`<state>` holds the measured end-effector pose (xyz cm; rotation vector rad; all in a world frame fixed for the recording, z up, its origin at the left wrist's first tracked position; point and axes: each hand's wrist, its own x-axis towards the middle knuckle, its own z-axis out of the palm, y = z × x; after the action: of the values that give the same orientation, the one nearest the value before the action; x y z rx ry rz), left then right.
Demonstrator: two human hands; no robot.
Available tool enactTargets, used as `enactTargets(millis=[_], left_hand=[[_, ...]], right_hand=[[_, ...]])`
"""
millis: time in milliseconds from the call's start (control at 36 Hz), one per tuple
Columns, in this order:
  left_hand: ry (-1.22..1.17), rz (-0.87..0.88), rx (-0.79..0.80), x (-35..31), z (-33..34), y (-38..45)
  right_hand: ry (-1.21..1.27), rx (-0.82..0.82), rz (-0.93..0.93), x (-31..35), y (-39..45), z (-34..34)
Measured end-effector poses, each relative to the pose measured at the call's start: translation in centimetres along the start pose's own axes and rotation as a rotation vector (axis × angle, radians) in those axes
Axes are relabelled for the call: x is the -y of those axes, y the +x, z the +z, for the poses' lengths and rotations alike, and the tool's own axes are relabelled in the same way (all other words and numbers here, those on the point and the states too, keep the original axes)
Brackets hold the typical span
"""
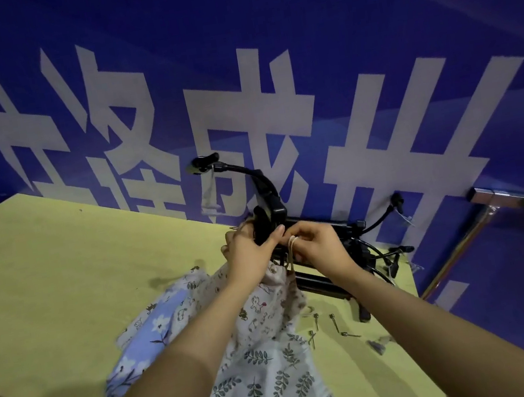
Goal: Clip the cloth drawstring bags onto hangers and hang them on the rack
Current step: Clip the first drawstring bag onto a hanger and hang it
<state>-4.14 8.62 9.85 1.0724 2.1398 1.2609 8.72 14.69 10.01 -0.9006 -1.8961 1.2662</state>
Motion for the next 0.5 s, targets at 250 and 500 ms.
enactTargets(millis=[250, 500], left_hand=[[0.064, 0.043, 0.015, 1.2, -0.2, -0.2], [0.006, 0.130, -0.004, 0.4, -0.5, -0.5]], right_hand=[[0.085, 0.050, 0.041, -0.2, 0.3, -1.8], [0.344, 0.166, 0.181, 0.6, 0.4, -2.3]])
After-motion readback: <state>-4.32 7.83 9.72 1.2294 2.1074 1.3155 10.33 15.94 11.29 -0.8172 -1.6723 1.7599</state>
